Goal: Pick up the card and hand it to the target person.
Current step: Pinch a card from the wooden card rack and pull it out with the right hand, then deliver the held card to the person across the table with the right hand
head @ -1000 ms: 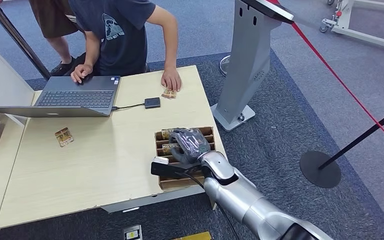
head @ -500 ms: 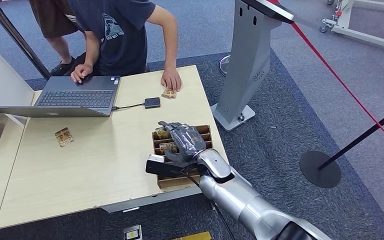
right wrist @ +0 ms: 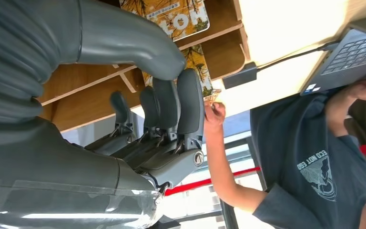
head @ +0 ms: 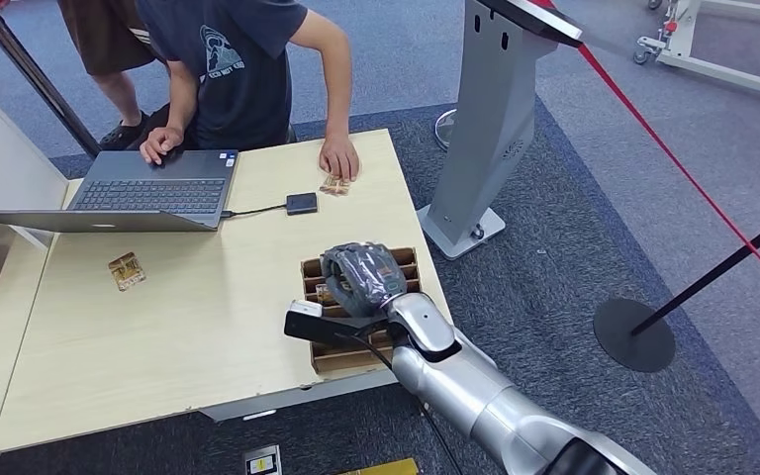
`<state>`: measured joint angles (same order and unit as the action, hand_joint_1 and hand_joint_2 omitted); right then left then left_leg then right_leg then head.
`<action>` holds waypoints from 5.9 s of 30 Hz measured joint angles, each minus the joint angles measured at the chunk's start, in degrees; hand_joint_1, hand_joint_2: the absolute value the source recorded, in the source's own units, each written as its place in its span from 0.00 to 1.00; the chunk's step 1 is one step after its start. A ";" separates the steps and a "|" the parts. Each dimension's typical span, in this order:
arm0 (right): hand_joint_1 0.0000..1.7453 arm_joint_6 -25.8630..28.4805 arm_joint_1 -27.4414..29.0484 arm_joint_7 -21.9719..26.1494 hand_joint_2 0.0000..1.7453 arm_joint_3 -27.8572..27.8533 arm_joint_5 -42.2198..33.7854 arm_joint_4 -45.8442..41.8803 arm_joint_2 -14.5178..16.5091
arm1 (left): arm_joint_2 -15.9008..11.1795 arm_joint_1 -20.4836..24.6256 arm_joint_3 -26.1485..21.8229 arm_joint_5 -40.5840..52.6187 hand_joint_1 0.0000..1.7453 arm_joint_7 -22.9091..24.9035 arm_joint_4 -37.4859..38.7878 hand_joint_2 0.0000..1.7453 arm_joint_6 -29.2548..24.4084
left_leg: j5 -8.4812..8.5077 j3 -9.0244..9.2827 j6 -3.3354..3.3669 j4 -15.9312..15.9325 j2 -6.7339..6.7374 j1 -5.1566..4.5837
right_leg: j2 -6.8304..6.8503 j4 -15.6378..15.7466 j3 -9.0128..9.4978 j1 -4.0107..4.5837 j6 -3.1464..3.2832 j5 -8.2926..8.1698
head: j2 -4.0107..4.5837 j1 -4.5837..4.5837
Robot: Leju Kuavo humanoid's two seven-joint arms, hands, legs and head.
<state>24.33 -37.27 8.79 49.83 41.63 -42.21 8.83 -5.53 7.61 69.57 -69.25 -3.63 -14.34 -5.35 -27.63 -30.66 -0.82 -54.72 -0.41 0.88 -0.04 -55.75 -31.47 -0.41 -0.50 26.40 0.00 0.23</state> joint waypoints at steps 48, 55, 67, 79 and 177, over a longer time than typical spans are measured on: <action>0.52 -0.38 -0.17 -0.97 1.00 3.15 -1.35 2.55 0.14 | 0.00 0.01 -0.02 -0.79 0.00 1.01 -0.02 0.00 -1.38 | 0.00 0.00 0.00 0.00 0.00 0.00 | 0.00 0.01 0.00 0.00 0.00 0.00 | 0.00 -0.01; 0.53 -0.15 -0.71 -1.03 1.00 3.48 -2.19 4.21 0.21 | 0.00 0.02 -0.02 -0.75 0.00 0.95 -0.02 0.00 -1.26 | 0.00 0.00 0.00 0.00 0.00 0.00 | 0.00 0.01 0.01 0.00 0.00 0.01 | 0.00 -0.01; 0.64 0.45 -2.03 -0.69 1.00 3.45 -3.26 6.66 0.45 | 0.00 0.01 -0.02 -0.80 0.00 0.76 -0.02 0.00 -0.85 | 0.00 0.03 0.00 0.00 0.00 -0.01 | 0.00 0.02 0.05 -0.01 -0.01 0.00 | 0.00 -0.01; 0.69 0.41 -2.59 -0.43 1.00 3.45 -3.37 7.84 0.79 | 0.00 0.01 -0.02 -1.06 0.00 0.76 -0.02 0.00 -0.81 | 0.00 0.08 0.00 0.00 0.00 -0.01 | 0.00 0.02 0.08 0.00 -0.01 0.00 | 0.00 -0.01; 1.00 -2.85 -11.33 -0.32 1.00 -1.37 -0.23 -18.54 -4.37 | 0.31 0.10 0.26 0.73 0.00 -0.15 -0.02 0.00 0.74 | -0.11 0.04 0.01 0.00 -0.02 0.01 | 0.00 -0.01 0.07 0.00 -0.04 0.14 | 0.00 0.00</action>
<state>21.48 -48.60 8.46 48.47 41.40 -60.74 4.46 -5.22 7.71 69.83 -68.53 -3.78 -14.36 -4.61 -27.74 -30.63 -0.81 -54.73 -0.43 0.89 -0.03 -55.76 -31.39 -0.41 -0.53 26.55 0.00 0.23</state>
